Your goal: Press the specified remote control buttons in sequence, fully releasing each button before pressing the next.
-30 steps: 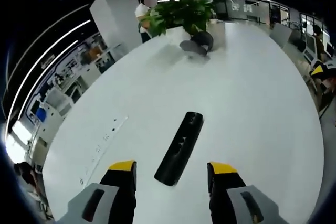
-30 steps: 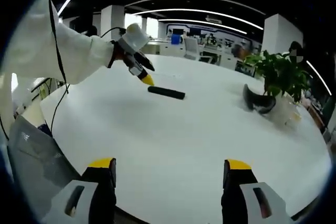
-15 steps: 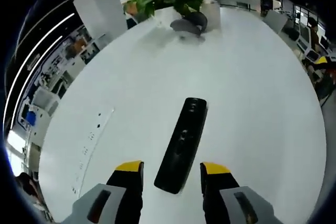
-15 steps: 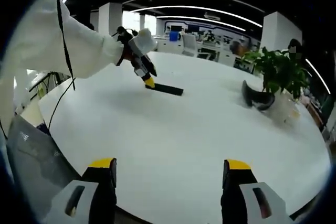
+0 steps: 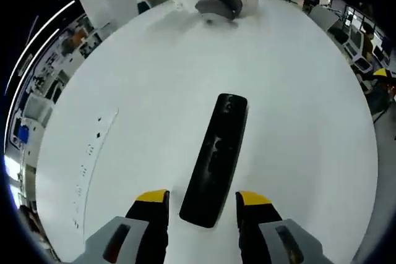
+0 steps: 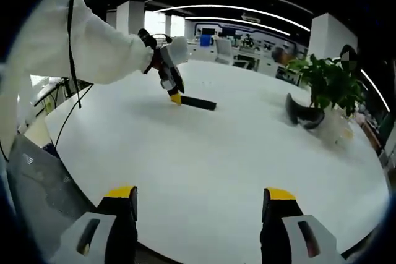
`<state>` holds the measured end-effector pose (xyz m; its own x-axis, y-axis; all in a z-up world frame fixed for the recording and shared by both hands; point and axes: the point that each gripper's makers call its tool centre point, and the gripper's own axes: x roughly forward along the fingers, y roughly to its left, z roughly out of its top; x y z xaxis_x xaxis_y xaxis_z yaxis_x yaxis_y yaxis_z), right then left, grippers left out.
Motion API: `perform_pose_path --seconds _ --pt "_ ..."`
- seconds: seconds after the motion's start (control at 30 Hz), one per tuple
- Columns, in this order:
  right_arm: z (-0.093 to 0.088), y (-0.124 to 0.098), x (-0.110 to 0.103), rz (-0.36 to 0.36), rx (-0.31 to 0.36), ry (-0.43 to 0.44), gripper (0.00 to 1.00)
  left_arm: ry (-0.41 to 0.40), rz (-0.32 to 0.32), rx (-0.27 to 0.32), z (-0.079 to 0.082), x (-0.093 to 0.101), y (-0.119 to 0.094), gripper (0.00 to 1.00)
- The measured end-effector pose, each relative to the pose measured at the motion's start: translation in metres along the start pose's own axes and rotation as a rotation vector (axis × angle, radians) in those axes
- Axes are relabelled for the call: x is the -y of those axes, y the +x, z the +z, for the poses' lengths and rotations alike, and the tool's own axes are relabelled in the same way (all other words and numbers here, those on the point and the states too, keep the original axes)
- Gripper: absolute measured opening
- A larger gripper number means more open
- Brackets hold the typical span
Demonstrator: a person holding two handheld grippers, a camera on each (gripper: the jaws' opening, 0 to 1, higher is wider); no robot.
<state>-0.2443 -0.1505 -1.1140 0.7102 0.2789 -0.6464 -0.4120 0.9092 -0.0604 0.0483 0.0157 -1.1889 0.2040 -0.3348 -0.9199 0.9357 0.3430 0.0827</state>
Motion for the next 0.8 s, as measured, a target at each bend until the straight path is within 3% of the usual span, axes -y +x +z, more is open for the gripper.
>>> perform_pose_path --seconds 0.1,0.33,0.6,0.8 --pt "0.000 0.000 0.000 -0.001 -0.001 -0.001 0.82 -0.013 -0.028 -0.016 -0.001 -0.001 0.001 0.43" --pt "-0.002 0.001 0.000 -0.004 -0.014 -0.006 0.82 0.041 -0.116 -0.056 0.000 0.006 0.004 0.39" --pt "0.000 0.000 -0.002 0.001 -0.007 -0.020 0.82 0.083 -0.125 -0.049 -0.001 0.004 0.002 0.36" --pt "0.002 -0.001 -0.004 0.006 0.005 -0.020 0.81 0.097 -0.106 -0.072 -0.002 0.011 0.001 0.25"
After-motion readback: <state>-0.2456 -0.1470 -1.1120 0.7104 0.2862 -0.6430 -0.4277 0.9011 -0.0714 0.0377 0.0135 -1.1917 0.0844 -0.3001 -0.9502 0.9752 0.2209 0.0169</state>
